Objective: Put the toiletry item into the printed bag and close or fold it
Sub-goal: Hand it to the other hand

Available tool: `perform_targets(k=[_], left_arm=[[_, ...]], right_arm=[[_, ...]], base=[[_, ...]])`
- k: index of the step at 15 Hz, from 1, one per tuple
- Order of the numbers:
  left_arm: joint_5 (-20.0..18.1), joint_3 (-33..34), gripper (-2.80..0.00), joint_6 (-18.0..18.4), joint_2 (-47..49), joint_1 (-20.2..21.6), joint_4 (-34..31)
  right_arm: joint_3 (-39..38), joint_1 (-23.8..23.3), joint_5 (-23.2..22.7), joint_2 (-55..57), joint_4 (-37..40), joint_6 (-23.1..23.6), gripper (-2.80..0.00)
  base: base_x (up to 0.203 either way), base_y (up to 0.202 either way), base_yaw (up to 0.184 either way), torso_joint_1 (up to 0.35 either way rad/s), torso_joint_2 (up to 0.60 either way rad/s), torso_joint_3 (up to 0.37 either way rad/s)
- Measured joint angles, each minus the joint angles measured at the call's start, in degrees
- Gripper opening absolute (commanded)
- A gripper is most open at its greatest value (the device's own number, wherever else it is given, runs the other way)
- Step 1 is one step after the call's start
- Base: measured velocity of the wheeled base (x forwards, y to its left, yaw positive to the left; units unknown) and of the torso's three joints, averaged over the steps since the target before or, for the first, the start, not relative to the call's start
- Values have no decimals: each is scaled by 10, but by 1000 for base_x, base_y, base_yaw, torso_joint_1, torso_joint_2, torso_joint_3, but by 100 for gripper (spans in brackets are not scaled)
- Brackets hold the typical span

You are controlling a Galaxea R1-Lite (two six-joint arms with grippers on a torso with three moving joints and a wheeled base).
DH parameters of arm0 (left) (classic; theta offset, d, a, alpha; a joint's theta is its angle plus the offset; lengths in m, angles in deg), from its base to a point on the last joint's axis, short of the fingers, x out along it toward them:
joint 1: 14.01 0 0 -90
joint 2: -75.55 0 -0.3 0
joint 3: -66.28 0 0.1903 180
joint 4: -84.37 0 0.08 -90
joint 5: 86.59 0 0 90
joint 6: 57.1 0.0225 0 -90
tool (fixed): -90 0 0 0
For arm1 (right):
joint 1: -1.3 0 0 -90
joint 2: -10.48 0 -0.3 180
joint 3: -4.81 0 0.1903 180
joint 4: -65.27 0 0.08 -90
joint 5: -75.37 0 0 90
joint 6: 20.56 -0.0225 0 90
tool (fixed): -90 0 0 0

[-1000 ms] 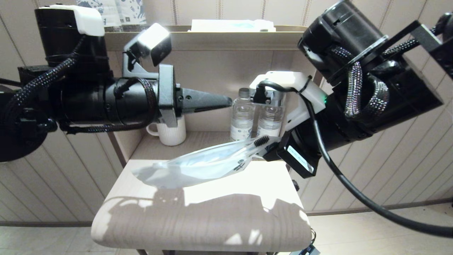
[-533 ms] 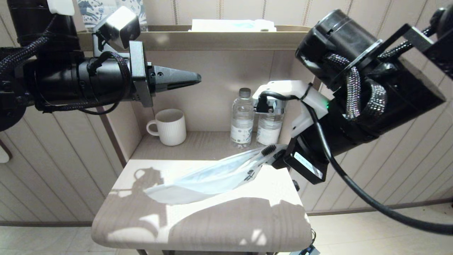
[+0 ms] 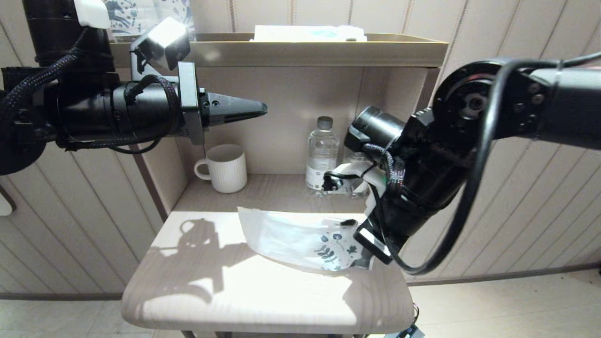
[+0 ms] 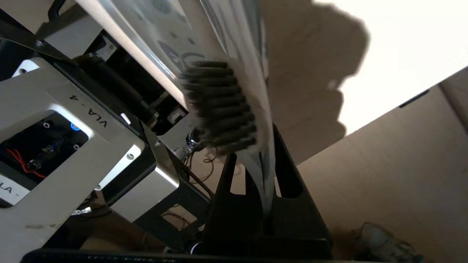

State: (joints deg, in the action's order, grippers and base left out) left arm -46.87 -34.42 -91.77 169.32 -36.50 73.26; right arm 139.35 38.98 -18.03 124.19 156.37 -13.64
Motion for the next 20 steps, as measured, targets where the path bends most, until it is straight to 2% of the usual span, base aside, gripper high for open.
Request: perform_targets(k=[5, 8, 12, 17, 20], left_arm=[[-10, 1, -280, 0, 2, 0, -2], [-10, 0, -280, 0, 5, 0, -1], [-10, 1, -280, 15, 11, 5, 1], [-13, 0, -280, 125, 38, 64, -10], [-10, -8, -280, 230, 40, 94, -67]], right_arm=[[4, -16, -4, 24, -15, 2, -280], [9, -15, -2, -10, -68, 21, -280], [10, -16, 3, -56, -74, 42, -280], [4, -16, 4, -87, -58, 91, -280], [6, -17, 5, -97, -54, 99, -280]], base=[[0, 0, 0, 0, 0, 0], [0, 0, 0, 0, 0, 0], [0, 0, 0, 0, 0, 0], [0, 0, 0, 0, 0, 0], [0, 0, 0, 0, 0, 0]])
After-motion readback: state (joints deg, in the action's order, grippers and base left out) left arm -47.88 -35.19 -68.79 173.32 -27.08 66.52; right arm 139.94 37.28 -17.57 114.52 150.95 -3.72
